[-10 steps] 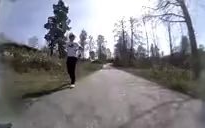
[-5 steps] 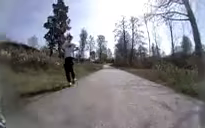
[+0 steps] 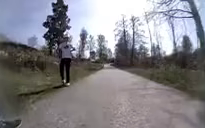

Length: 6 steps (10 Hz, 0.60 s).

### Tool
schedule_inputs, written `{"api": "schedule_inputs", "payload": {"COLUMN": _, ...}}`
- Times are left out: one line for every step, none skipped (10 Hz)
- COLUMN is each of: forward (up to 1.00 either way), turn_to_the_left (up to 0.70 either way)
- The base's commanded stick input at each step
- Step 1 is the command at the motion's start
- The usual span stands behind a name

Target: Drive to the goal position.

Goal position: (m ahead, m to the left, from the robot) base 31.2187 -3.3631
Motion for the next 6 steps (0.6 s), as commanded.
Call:
{"api": "schedule_inputs", "payload": {"forward": 1.0, "turn_to_the_left": 0.0}}
{"api": "schedule_inputs", "payload": {"forward": 1.0, "turn_to_the_left": 0.0}}
{"api": "schedule_inputs", "payload": {"forward": 1.0, "turn_to_the_left": 0.0}}
{"api": "schedule_inputs", "payload": {"forward": 1.0, "turn_to_the_left": 0.0}}
{"api": "schedule_inputs", "payload": {"forward": 1.0, "turn_to_the_left": 0.0}}
{"api": "schedule_inputs", "payload": {"forward": 1.0, "turn_to_the_left": 0.0}}
